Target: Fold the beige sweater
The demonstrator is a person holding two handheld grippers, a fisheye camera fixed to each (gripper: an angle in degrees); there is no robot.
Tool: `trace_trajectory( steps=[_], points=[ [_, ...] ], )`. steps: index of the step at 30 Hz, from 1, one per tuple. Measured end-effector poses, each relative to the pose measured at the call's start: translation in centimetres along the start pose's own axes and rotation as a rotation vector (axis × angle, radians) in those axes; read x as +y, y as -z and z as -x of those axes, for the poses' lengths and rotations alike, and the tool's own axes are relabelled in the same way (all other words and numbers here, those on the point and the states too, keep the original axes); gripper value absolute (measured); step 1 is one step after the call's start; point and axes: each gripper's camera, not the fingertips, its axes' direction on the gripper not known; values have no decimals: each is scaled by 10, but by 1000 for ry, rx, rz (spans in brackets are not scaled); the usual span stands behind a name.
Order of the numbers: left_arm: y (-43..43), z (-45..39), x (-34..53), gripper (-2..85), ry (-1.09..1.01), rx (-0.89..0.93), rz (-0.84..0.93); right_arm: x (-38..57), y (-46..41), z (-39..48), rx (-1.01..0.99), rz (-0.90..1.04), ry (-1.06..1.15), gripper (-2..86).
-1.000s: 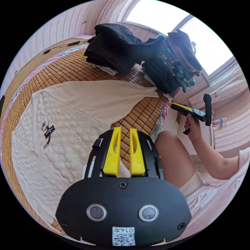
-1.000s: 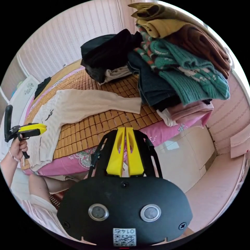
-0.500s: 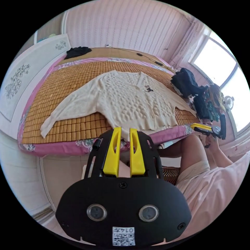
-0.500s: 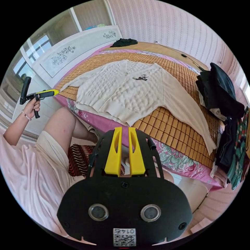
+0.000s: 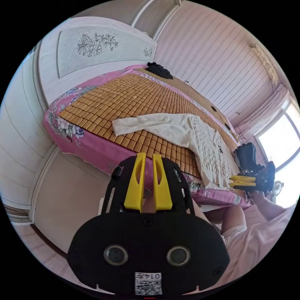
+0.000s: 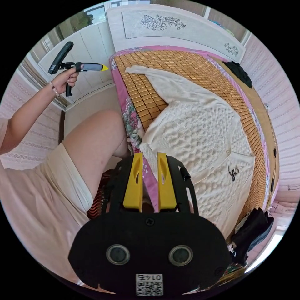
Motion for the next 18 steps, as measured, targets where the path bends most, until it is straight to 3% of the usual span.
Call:
trace_trajectory(
  steps=[8, 12, 14, 18],
  points=[
    [-44, 111, -98, 59, 76, -90, -11, -161, -89, 1, 42, 34, 210, 85],
    [-93, 151, -131, 77, 130, -130, 123, -224, -136, -7, 62, 79, 234, 86],
    [-124, 166, -141, 57, 117, -150, 209, -256, -167, -17, 48, 109, 216, 85],
    [-128, 175, -152, 7, 47, -113, 205, -284, -209, -34, 8, 164, 162, 74]
  ],
)
